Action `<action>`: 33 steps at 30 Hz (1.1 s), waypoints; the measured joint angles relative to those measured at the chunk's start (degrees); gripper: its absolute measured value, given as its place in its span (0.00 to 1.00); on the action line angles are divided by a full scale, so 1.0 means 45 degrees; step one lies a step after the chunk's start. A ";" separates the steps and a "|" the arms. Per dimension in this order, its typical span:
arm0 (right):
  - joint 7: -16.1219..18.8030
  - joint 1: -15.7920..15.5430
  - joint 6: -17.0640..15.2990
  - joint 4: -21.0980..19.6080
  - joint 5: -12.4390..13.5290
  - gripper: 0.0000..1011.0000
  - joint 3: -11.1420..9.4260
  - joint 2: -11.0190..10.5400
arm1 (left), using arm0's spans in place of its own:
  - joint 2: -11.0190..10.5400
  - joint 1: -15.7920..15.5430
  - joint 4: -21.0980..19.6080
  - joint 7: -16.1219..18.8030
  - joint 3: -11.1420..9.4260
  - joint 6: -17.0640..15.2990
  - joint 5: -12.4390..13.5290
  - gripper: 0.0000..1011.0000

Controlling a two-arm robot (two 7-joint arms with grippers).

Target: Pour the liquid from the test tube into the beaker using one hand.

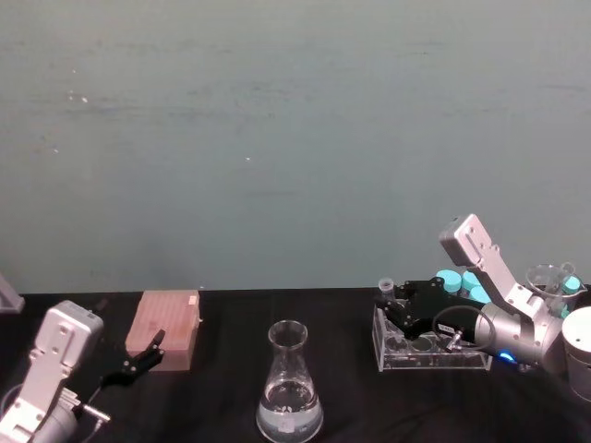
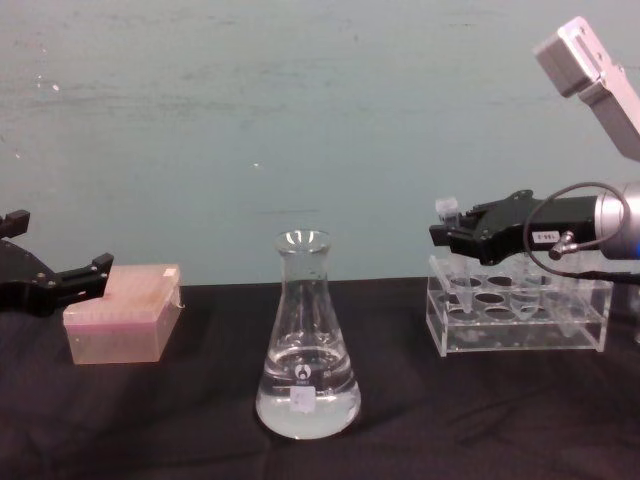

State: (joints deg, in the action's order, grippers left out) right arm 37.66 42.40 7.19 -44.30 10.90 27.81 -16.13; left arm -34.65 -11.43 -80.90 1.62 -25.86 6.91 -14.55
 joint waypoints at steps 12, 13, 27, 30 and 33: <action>-0.0021 -0.0003 -0.0024 -0.0006 0.0007 0.33 0.0004 0.0000 | 0.0001 0.0000 0.0000 0.0000 0.0001 -0.0001 0.0000 0.99; -0.0022 -0.0003 -0.0025 -0.0006 0.0006 0.36 0.0004 0.0000 | 0.0000 0.0000 0.0000 0.0000 0.0001 0.0000 0.0000 0.99; -0.0037 -0.0003 -0.0042 -0.0007 0.0006 0.80 0.0004 -0.0001 | 0.0000 0.0000 0.0000 0.0000 0.0000 -0.0001 0.0000 0.99; -0.0041 -0.0004 -0.0042 -0.0006 0.0006 0.91 0.0004 0.0000 | 0.0001 0.0000 0.0000 0.0000 0.0000 0.0000 0.0000 0.99; -0.0042 -0.0003 -0.0042 -0.0007 0.0006 0.95 0.0004 -0.0001 | 0.0001 0.0000 0.0000 0.0000 0.0001 -0.0001 0.0001 0.99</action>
State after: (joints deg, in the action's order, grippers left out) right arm 37.47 42.38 7.00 -44.33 10.93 27.83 -16.14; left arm -34.64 -11.43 -80.90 1.62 -25.86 6.90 -14.55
